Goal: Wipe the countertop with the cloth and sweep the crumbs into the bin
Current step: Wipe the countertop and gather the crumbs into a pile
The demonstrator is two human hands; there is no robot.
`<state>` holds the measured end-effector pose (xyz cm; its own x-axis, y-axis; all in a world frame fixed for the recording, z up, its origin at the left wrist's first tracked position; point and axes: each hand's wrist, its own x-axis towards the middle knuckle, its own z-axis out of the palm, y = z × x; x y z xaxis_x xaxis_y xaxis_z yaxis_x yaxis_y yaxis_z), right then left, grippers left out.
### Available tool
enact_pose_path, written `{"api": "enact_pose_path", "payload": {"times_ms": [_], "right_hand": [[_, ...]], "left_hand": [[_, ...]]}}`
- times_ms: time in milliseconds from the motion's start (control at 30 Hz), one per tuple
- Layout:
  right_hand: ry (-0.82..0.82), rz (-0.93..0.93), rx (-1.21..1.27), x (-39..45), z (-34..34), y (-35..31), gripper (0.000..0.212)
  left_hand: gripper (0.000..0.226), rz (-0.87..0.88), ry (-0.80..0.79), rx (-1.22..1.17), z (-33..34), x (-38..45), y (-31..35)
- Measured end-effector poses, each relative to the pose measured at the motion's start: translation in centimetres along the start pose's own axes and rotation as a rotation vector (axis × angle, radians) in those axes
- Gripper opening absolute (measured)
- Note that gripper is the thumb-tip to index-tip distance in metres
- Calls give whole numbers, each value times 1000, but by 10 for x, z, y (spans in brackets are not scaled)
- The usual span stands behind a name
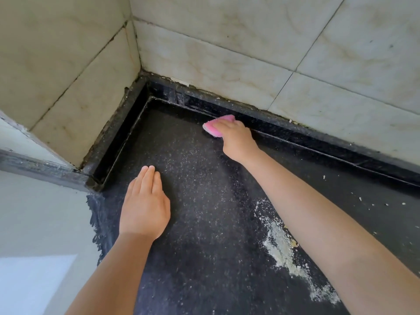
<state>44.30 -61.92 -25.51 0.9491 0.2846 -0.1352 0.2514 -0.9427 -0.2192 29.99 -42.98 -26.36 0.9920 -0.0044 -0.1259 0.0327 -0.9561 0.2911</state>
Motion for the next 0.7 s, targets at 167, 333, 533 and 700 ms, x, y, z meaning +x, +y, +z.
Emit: {"api": "enact_pose_path", "payload": {"times_ms": [167, 333, 533, 700], "right_hand": [[-69, 137, -80, -26, -7, 30, 60], [-64, 278, -53, -81, -8, 76, 65], [3, 256, 132, -104, -45, 78, 30], [-5, 251, 24, -76, -27, 95, 67]], "left_hand": [[48, -6, 26, -25, 1, 0, 3], [48, -12, 41, -2, 5, 1, 1], [48, -32, 10, 64, 1, -3, 7], [48, -54, -7, 128, -4, -6, 40]]}}
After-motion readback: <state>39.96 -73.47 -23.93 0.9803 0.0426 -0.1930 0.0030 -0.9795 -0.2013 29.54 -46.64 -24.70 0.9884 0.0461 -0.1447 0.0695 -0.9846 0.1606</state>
